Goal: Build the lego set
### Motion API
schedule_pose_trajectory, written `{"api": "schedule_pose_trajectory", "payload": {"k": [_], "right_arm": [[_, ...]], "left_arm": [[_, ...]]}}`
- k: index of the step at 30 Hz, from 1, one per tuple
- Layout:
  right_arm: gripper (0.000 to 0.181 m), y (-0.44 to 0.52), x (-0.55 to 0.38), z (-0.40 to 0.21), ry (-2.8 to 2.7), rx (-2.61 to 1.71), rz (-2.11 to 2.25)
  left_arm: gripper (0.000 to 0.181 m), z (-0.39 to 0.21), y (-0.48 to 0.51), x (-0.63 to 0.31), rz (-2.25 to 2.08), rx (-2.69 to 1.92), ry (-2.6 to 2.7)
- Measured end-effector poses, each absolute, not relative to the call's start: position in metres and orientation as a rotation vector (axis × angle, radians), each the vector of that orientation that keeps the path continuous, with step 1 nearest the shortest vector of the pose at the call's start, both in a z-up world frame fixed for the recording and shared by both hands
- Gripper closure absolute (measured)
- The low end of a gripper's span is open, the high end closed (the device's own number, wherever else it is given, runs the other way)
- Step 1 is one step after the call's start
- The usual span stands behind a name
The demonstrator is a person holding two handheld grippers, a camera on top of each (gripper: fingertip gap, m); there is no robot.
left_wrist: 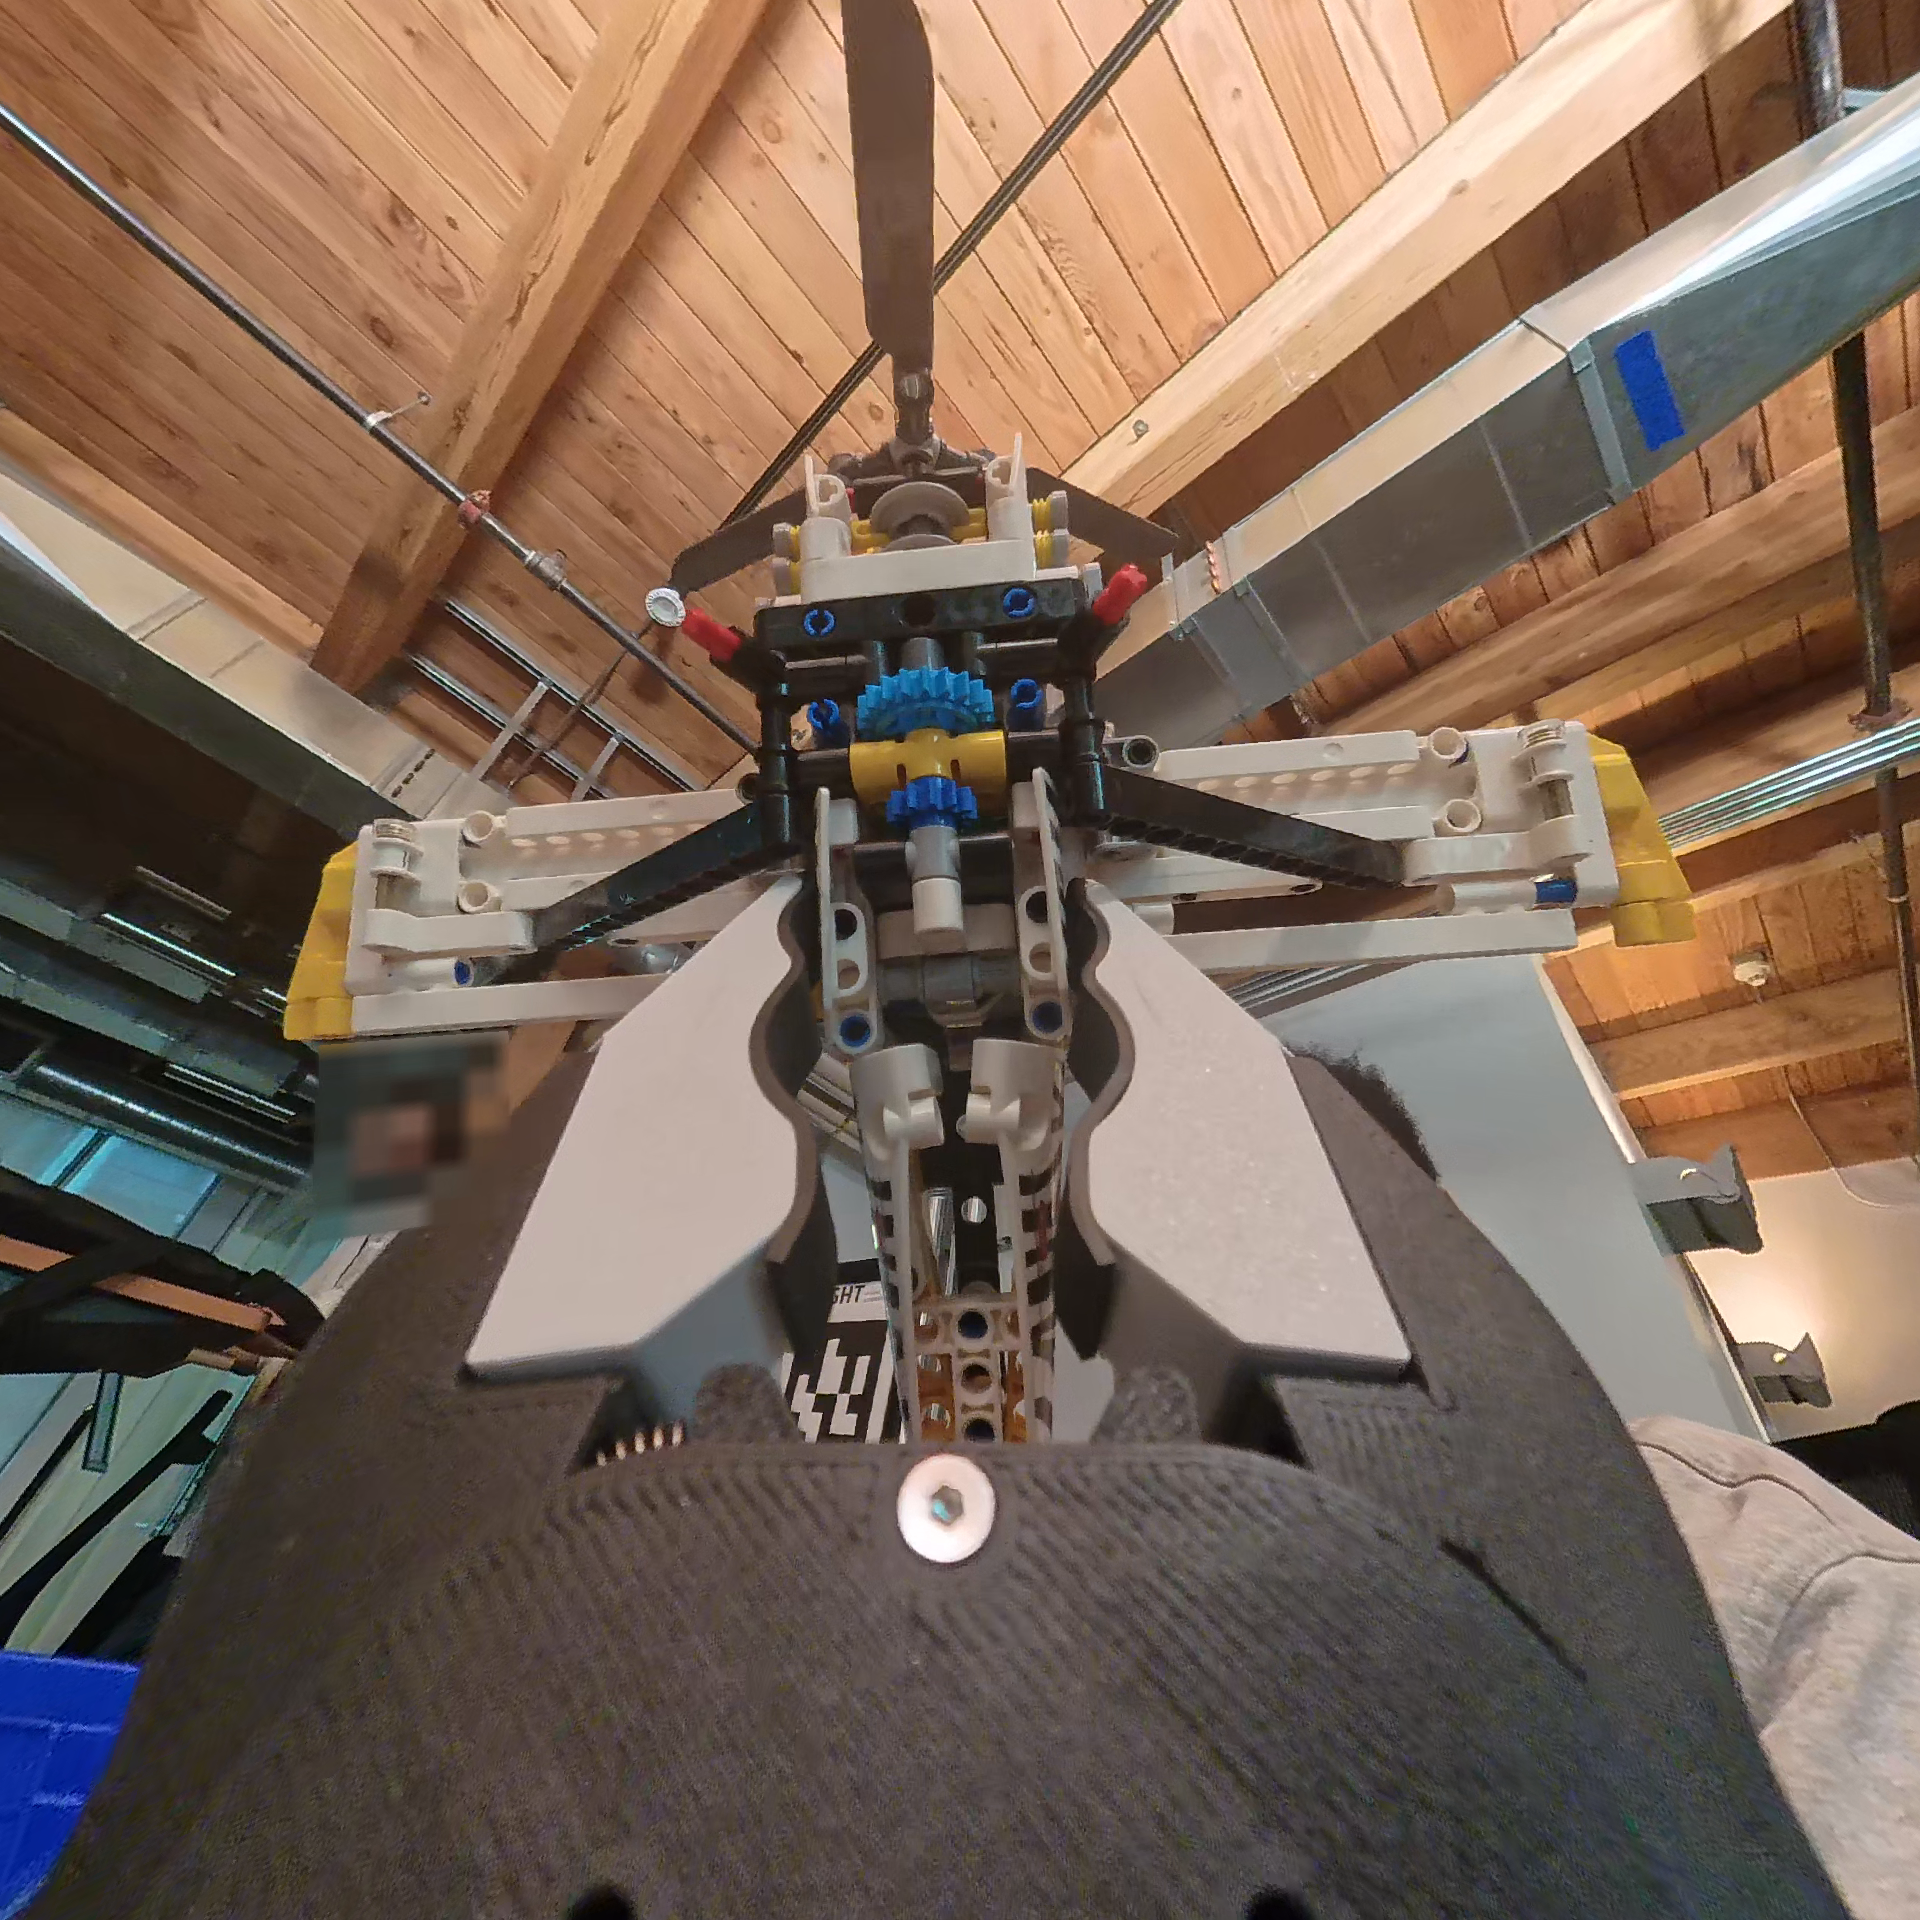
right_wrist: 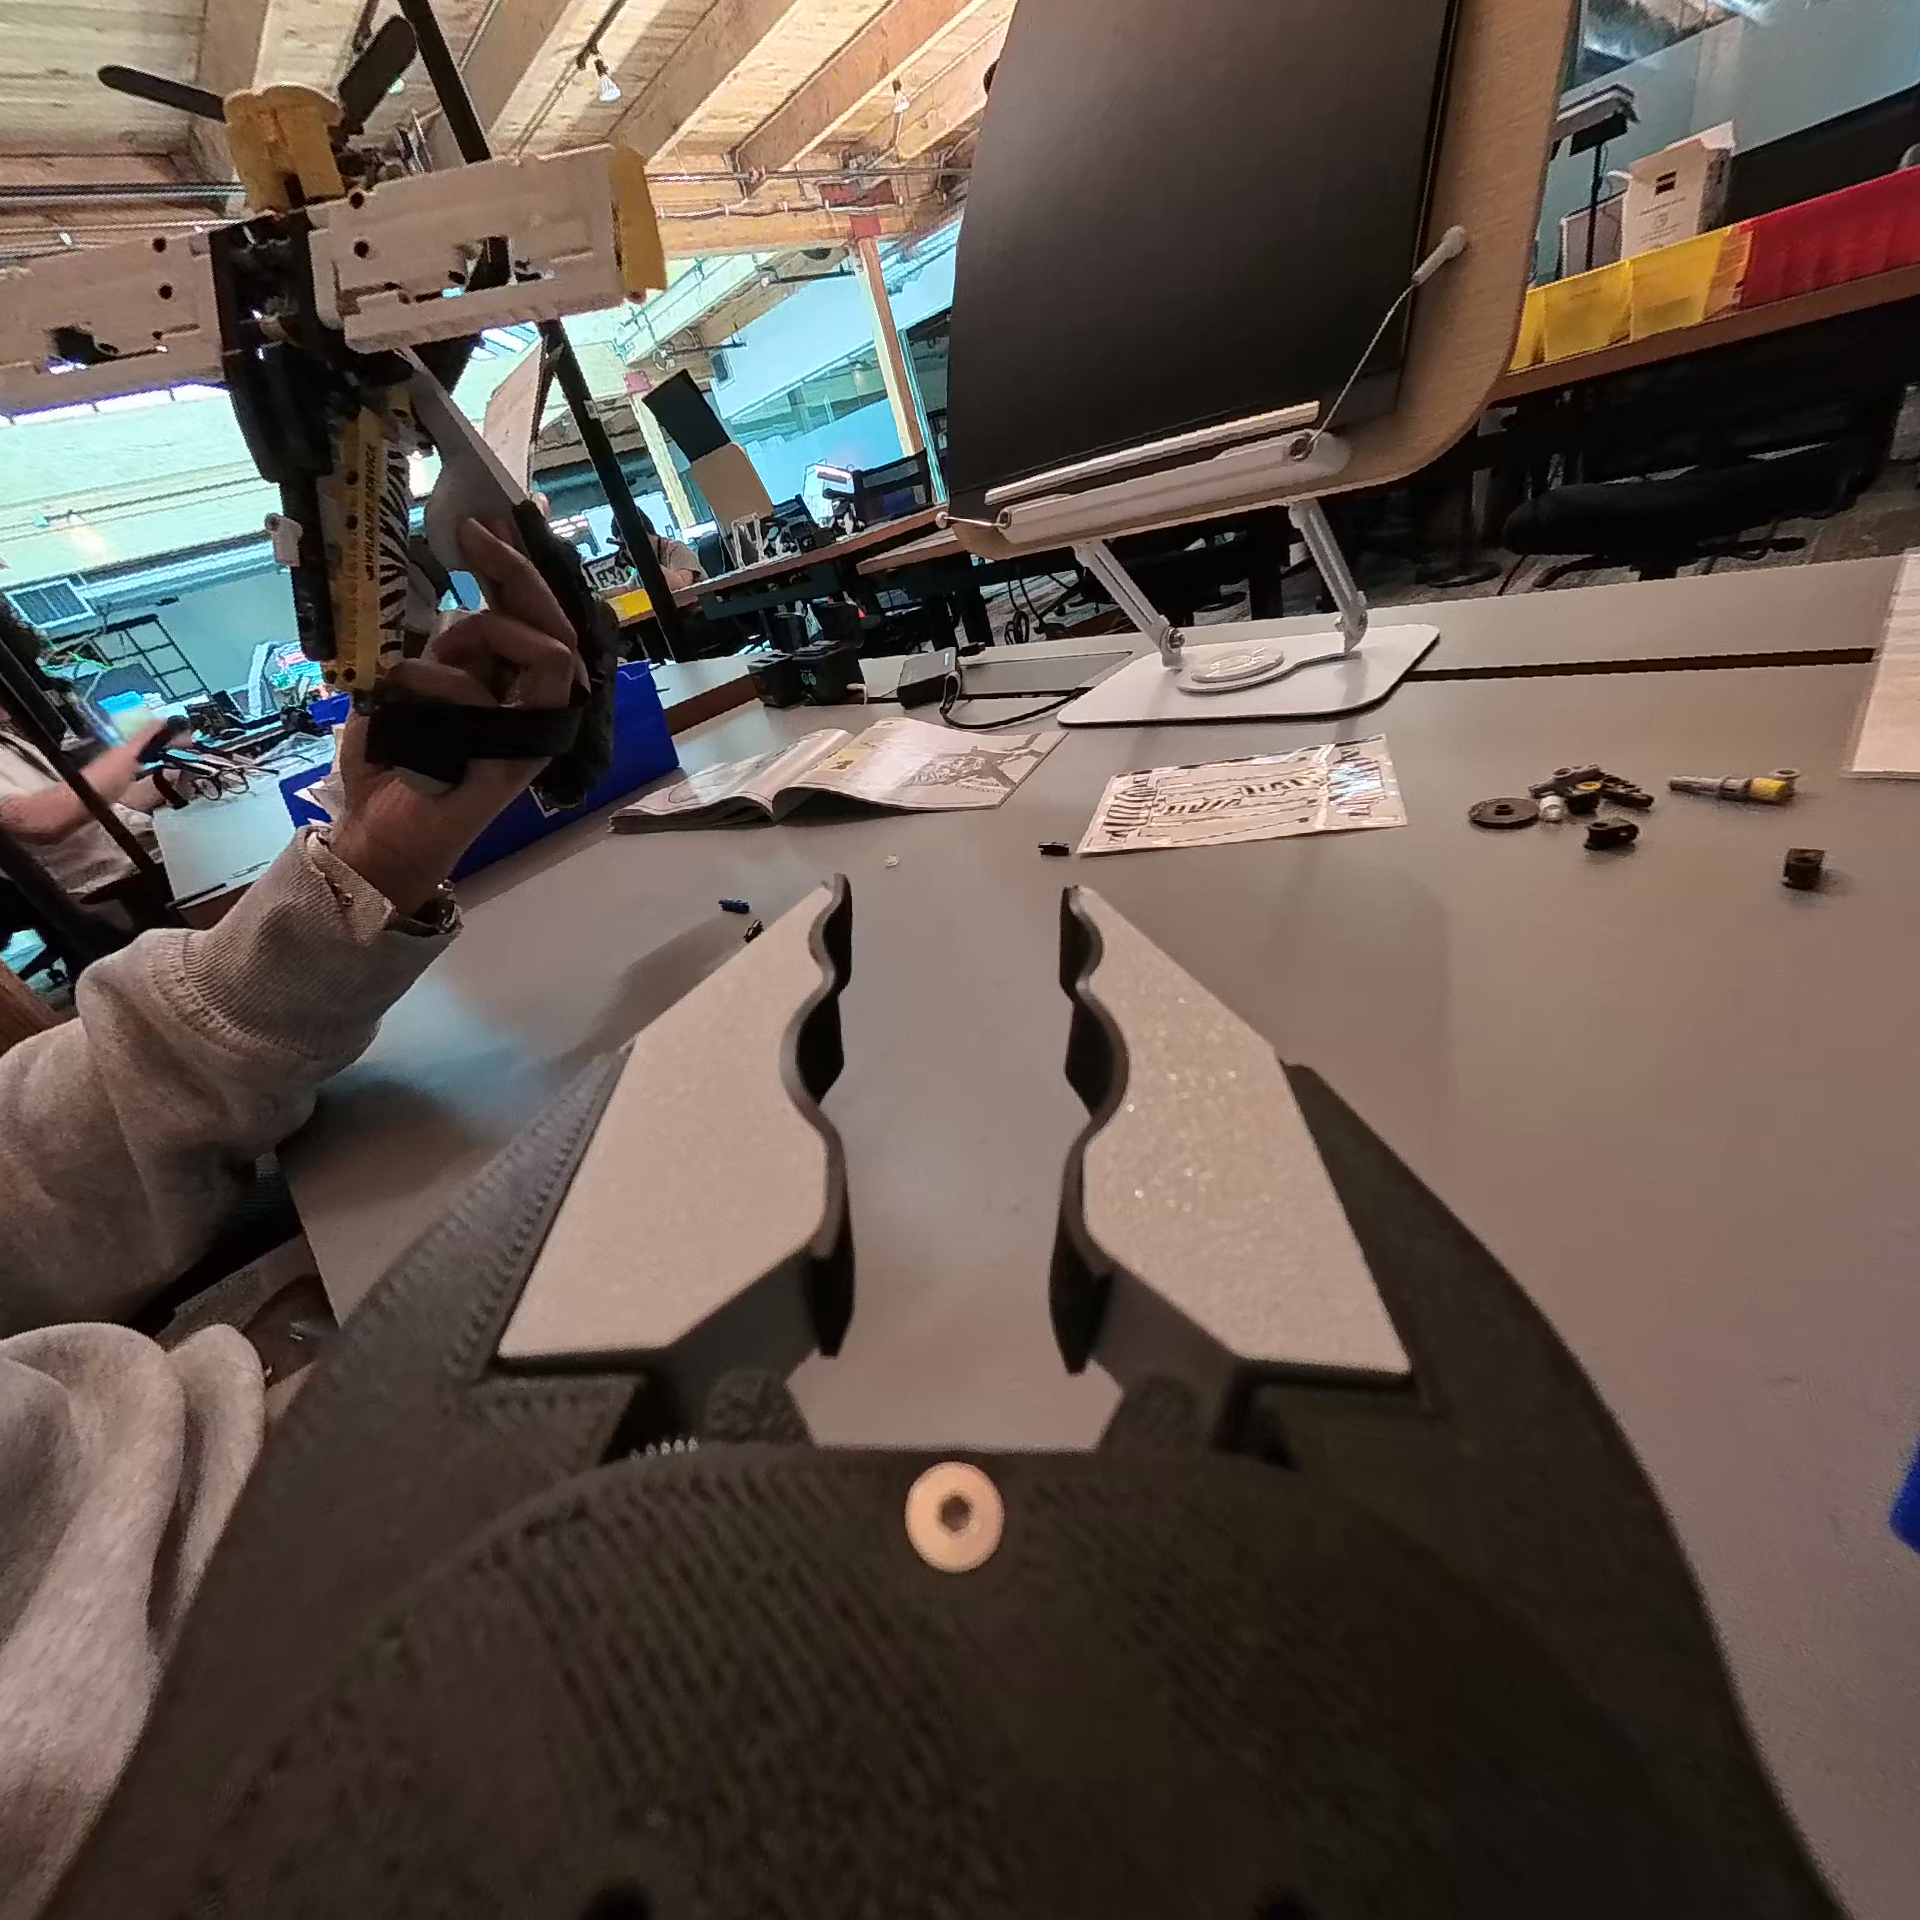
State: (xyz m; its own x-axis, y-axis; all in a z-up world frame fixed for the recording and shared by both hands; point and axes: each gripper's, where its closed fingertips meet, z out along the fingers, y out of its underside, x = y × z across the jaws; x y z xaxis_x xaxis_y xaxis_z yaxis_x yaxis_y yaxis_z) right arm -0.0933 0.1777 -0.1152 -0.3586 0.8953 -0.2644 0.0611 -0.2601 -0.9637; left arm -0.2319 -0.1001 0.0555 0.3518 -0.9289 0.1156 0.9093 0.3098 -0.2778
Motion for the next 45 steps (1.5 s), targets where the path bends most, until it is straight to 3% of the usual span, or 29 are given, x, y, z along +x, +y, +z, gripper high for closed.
{"api": "schedule_pose_trajectory", "payload": {"k": [23, 45], "right_arm": [[0.143, 0.177, -0.093, -0.116, -1.354, -1.216, 1.683], [0.143, 0.177, -0.093, -0.116, -1.354, -1.216, 1.686]], "left_arm": [[0.138, 0.085, -0.188, -0.245, -1.04, -0.206, 0.125], [0.138, 0.094, -0.192, -0.231, -1.052, -0.21, 0.151]]}}
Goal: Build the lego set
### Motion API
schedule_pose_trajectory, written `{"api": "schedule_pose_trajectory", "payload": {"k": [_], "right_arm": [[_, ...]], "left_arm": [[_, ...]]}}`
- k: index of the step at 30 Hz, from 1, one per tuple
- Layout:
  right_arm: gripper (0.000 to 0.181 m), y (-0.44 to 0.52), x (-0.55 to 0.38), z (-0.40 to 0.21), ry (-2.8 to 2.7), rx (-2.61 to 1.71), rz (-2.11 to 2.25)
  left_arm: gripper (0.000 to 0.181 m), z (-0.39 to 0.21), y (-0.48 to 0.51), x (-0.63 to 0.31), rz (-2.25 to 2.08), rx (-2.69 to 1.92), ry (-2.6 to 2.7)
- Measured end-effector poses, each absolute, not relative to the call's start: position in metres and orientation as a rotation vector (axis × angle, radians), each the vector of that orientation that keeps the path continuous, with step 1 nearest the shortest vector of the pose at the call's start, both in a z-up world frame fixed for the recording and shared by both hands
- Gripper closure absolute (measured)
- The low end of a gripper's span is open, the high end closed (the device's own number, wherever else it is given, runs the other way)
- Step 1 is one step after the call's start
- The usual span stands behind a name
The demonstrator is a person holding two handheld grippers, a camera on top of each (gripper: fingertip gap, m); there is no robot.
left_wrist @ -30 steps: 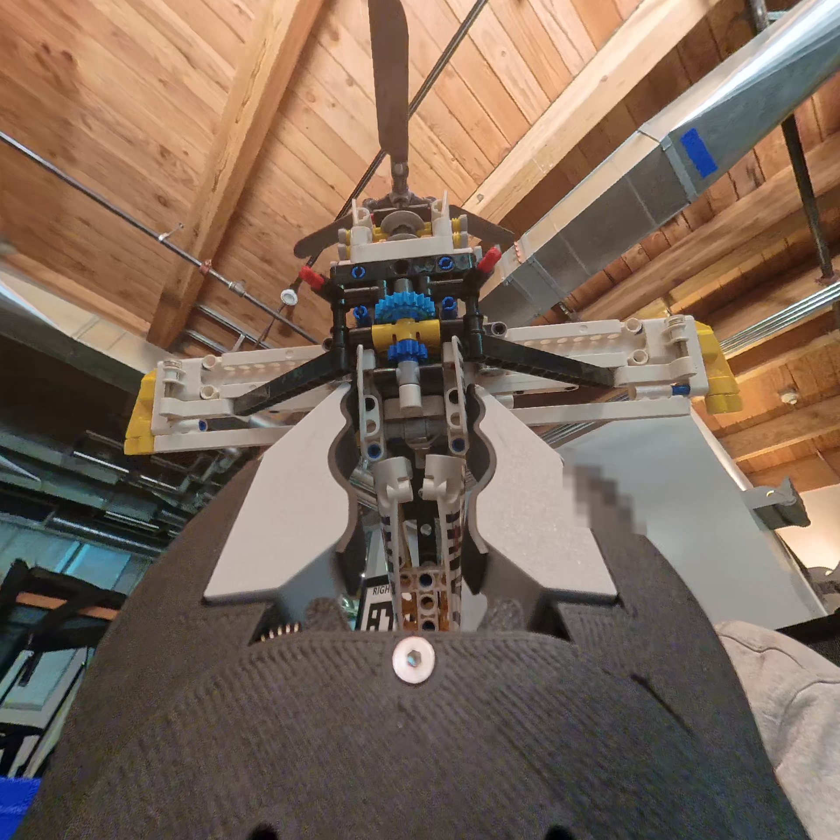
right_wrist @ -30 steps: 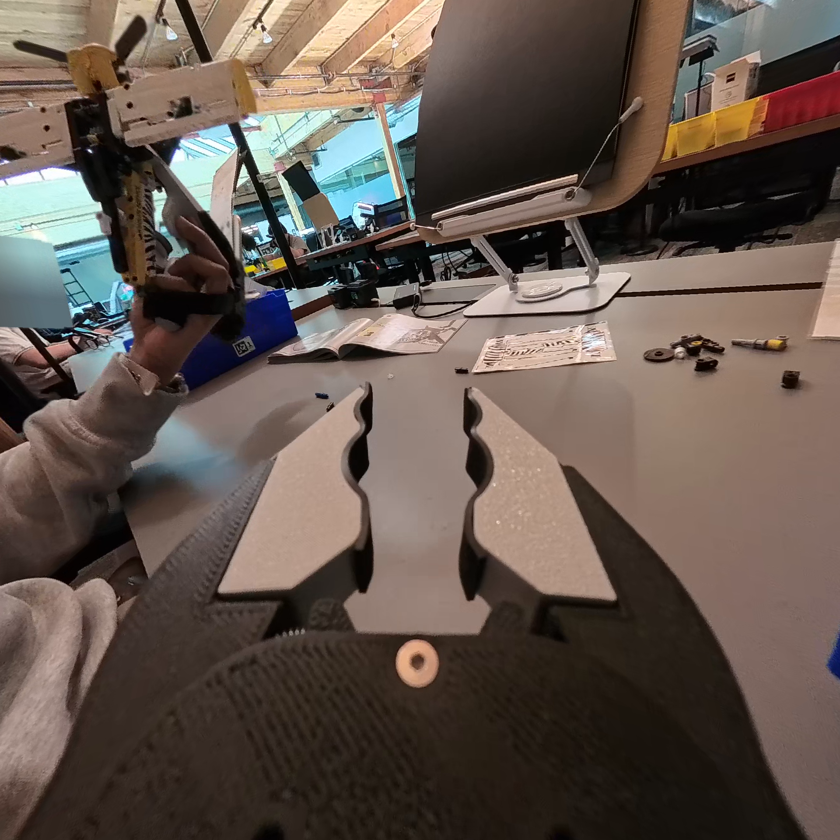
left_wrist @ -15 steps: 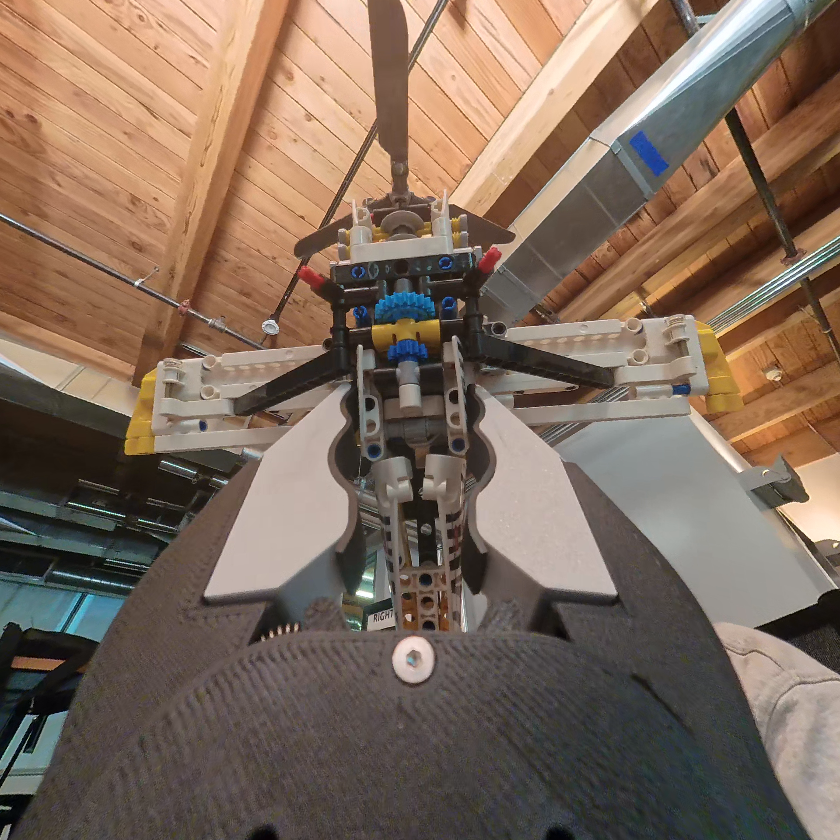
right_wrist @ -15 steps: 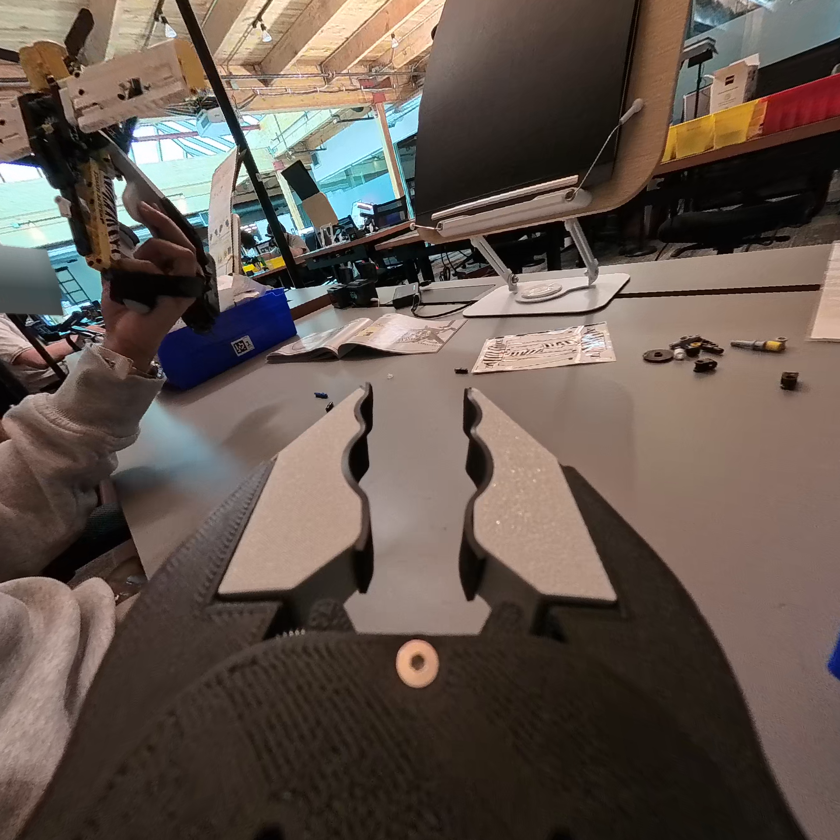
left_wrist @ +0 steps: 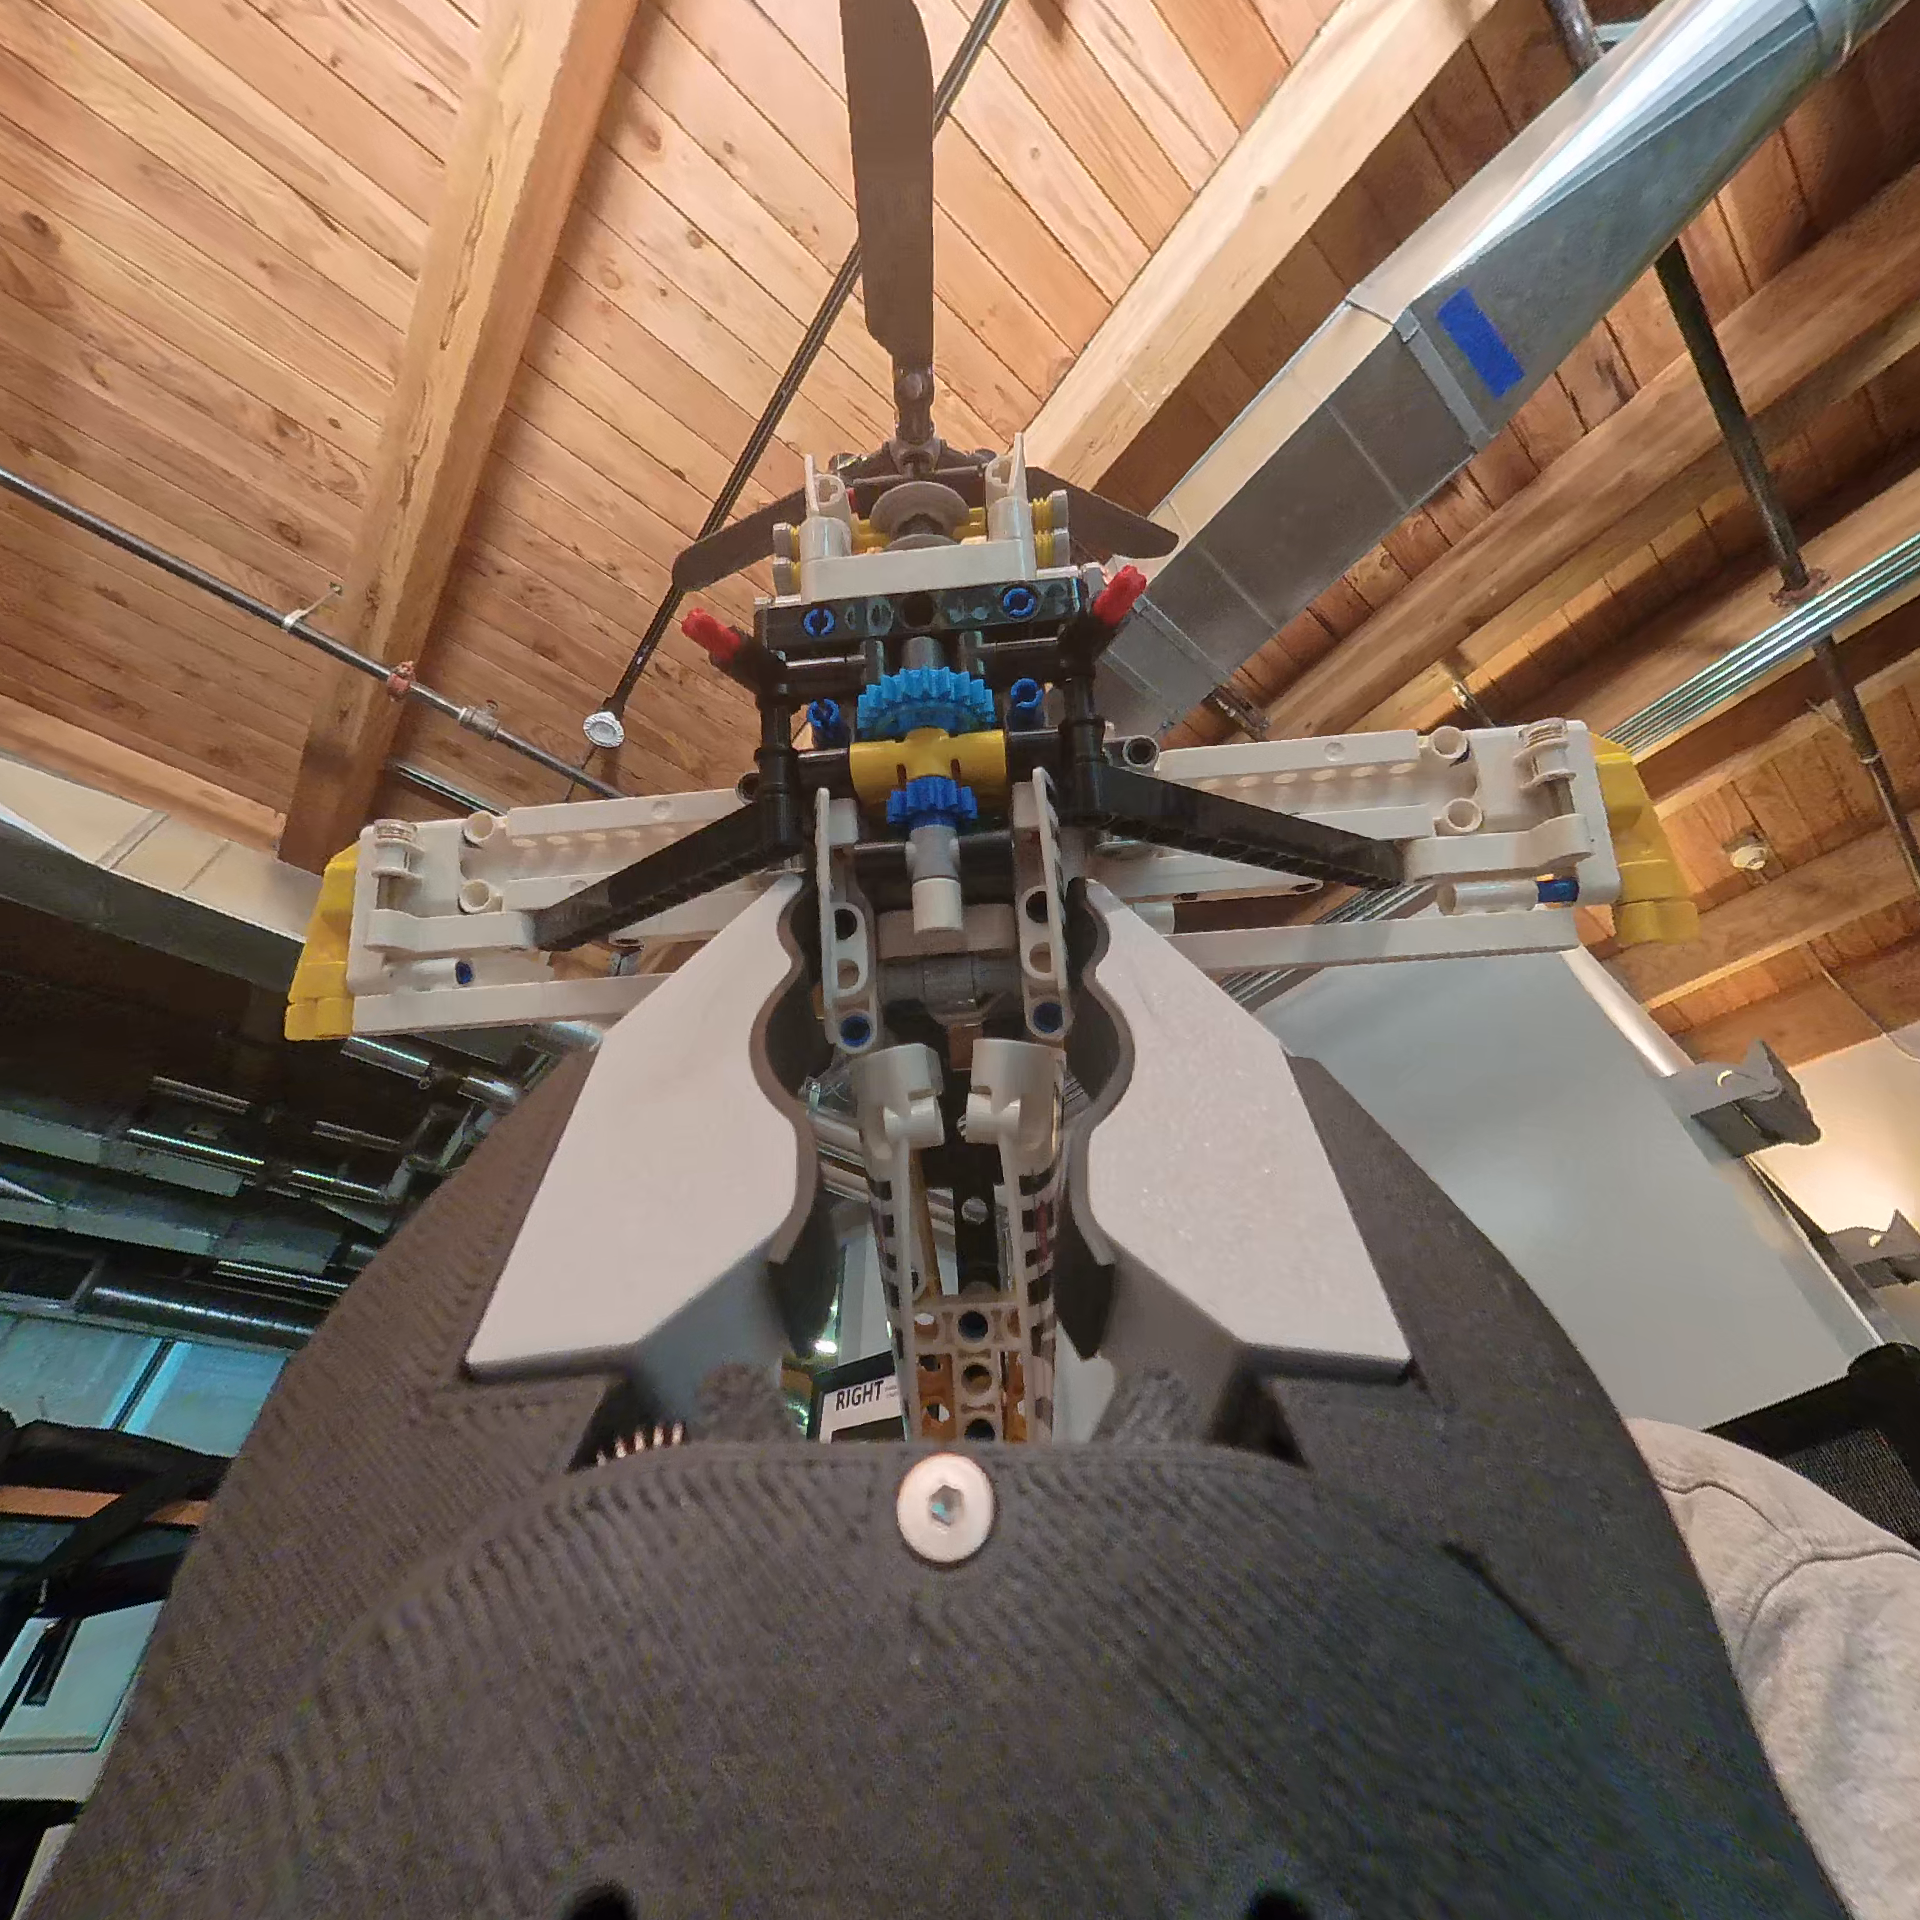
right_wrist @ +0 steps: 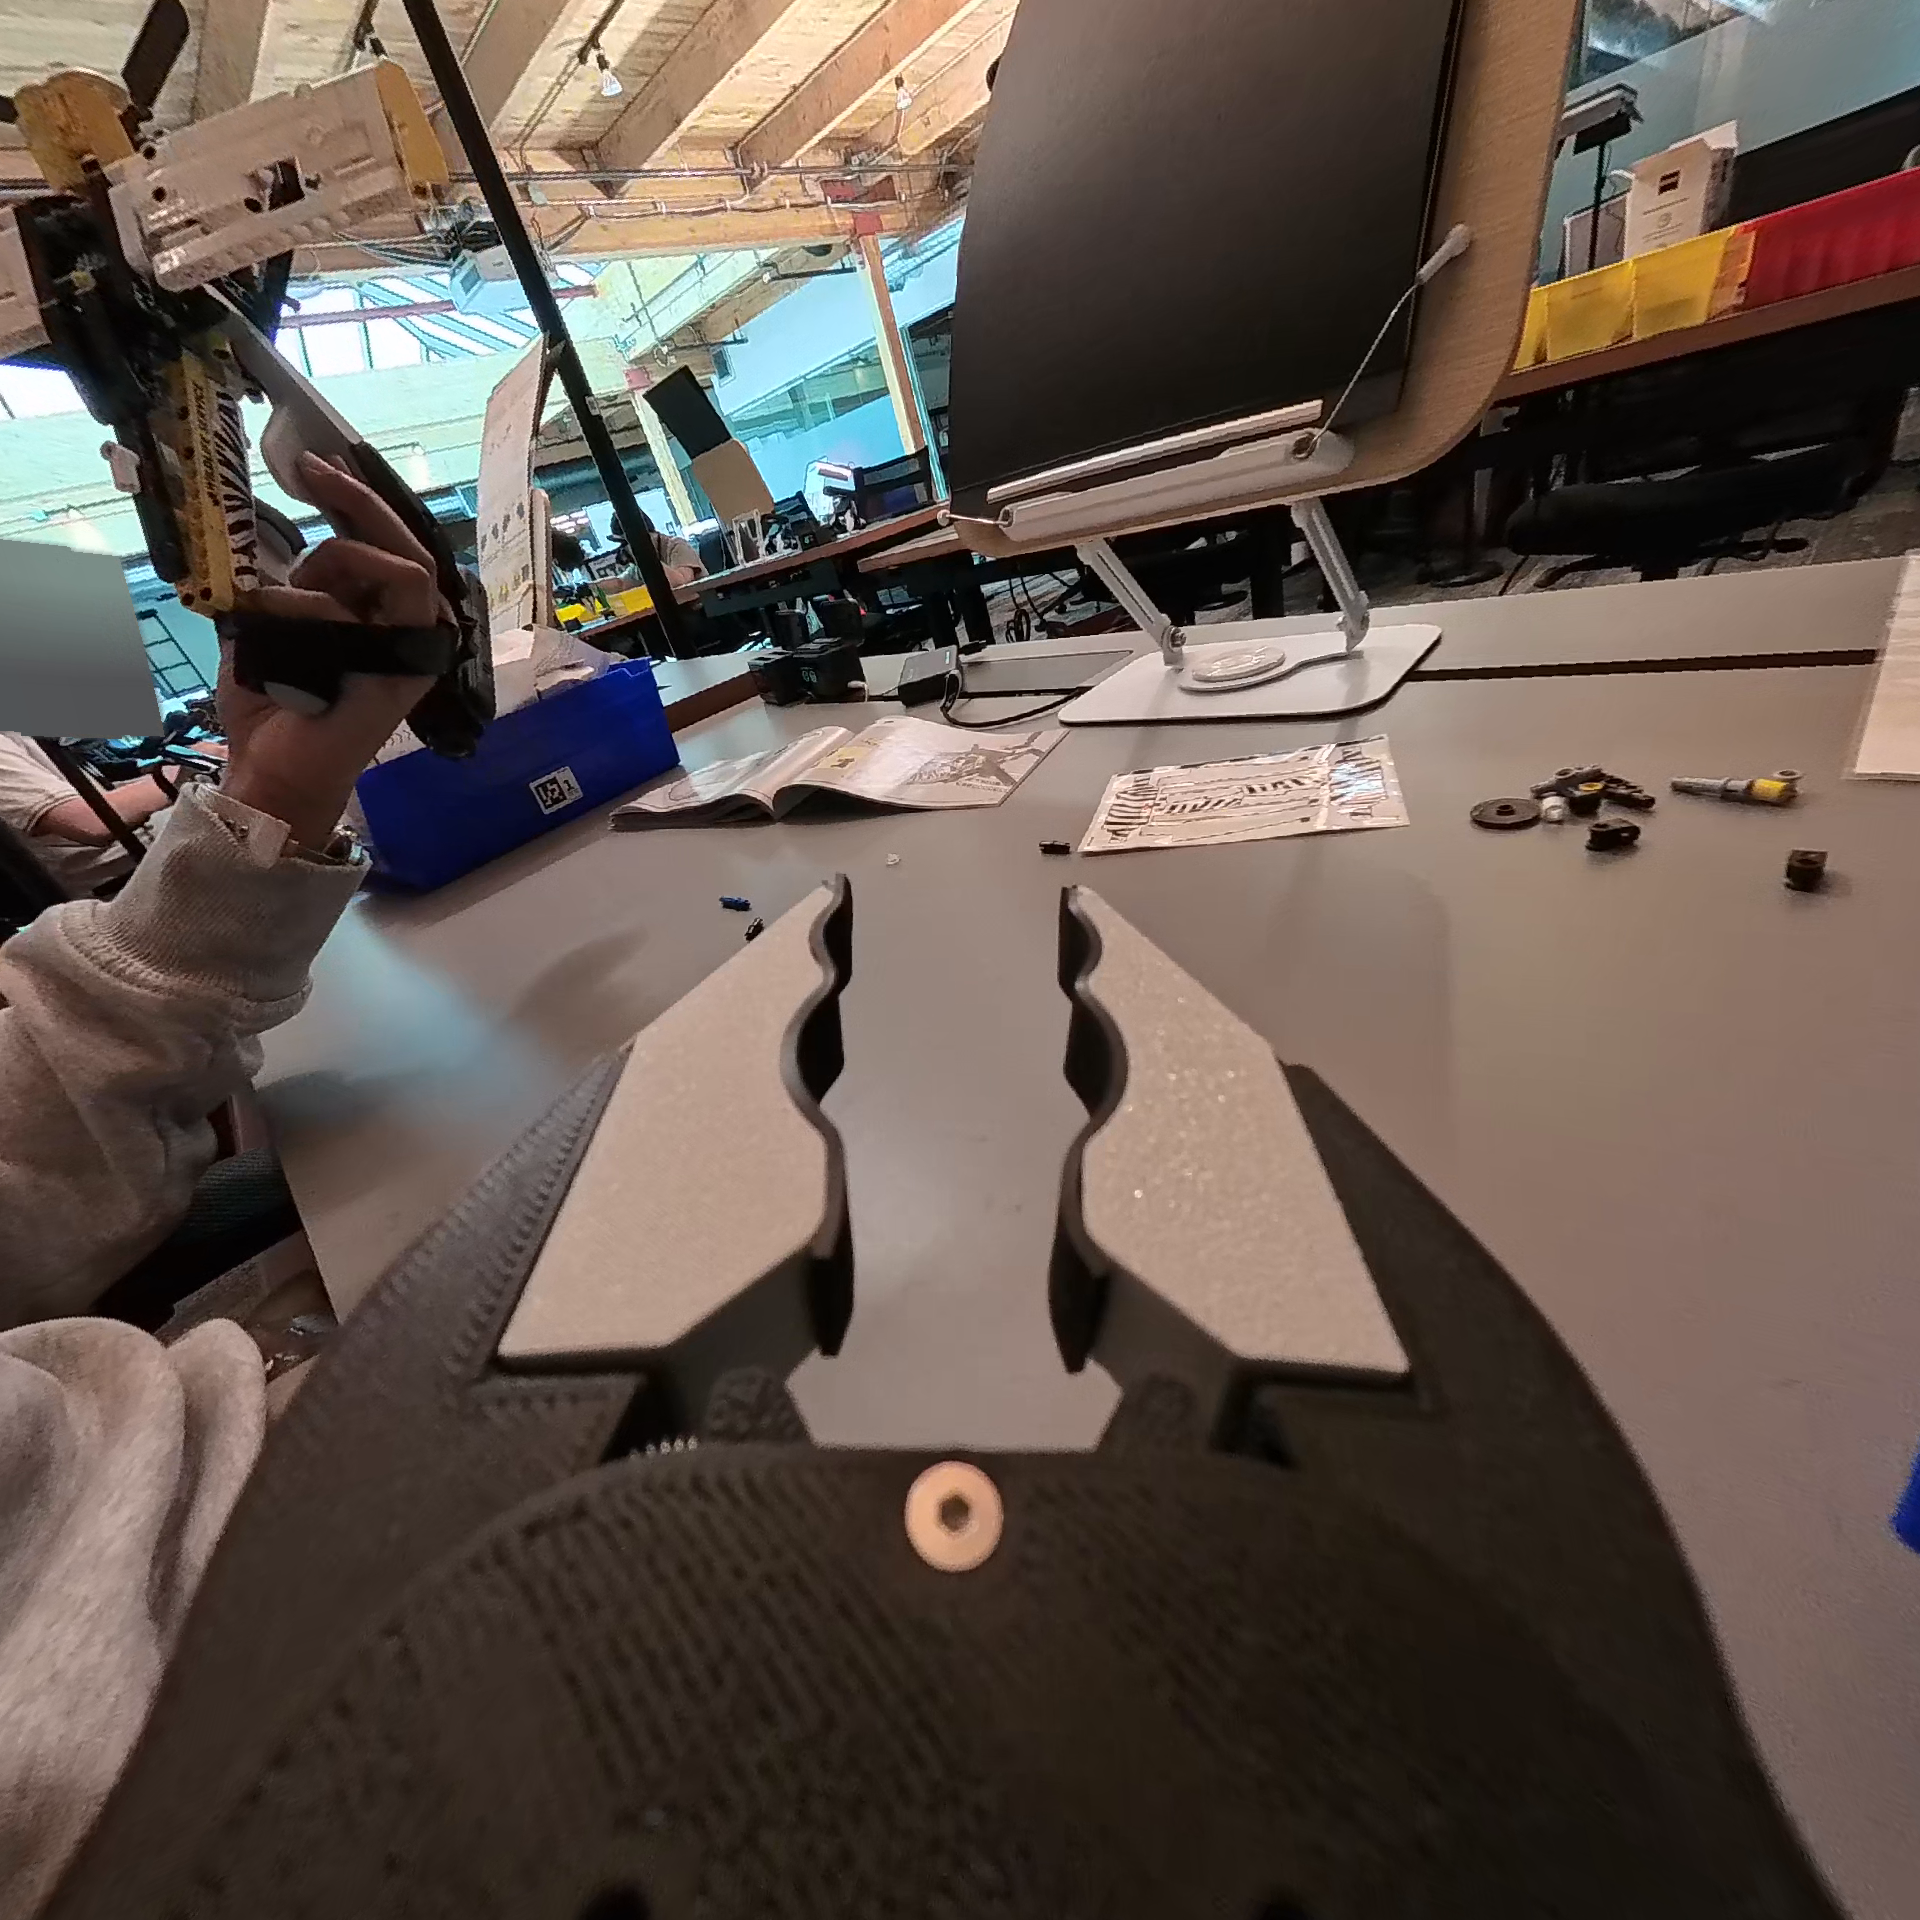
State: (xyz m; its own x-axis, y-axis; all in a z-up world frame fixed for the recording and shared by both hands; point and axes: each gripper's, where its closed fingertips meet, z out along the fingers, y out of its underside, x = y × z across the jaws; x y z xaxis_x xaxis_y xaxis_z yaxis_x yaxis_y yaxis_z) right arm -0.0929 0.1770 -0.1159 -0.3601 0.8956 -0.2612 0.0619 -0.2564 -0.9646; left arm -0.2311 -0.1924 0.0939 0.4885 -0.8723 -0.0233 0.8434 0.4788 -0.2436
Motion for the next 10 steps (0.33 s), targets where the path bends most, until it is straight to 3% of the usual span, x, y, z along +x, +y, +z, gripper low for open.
{"api": "schedule_pose_trajectory", "payload": {"k": [10], "right_arm": [[0.143, 0.177, -0.093, -0.116, -1.354, -1.217, 1.689]], "left_arm": [[0.138, 0.092, -0.181, -0.229, -1.079, -0.224, 0.147]]}}
